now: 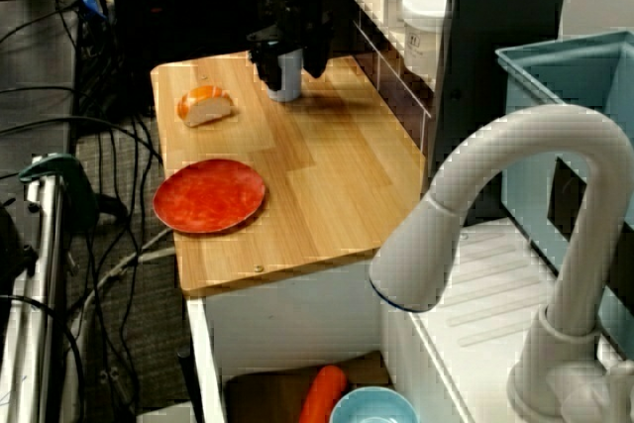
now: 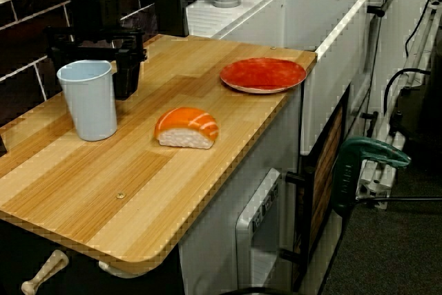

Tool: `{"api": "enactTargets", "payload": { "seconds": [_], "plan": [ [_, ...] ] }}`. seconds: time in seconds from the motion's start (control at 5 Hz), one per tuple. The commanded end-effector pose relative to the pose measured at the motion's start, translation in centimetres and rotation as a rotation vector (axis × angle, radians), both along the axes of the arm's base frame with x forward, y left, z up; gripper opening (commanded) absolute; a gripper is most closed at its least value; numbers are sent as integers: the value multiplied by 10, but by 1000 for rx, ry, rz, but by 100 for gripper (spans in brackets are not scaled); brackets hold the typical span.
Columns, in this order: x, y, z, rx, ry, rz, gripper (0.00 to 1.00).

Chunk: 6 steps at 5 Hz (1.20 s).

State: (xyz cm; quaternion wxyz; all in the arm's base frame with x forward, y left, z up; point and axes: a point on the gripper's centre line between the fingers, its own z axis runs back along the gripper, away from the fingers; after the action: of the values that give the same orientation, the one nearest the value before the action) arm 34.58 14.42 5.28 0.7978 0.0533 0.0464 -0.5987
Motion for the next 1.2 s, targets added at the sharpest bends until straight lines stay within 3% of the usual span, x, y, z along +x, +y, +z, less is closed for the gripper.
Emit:
{"api": "enactTargets", "payload": {
  "seconds": [0.0, 0.4, 1.0],
  "plan": [
    [-9, 22, 16, 6, -24, 12, 100],
    [-18, 13, 21, -9, -24, 18, 100],
    [-14, -4, 26, -63, 30, 78, 100]
  ]
}}
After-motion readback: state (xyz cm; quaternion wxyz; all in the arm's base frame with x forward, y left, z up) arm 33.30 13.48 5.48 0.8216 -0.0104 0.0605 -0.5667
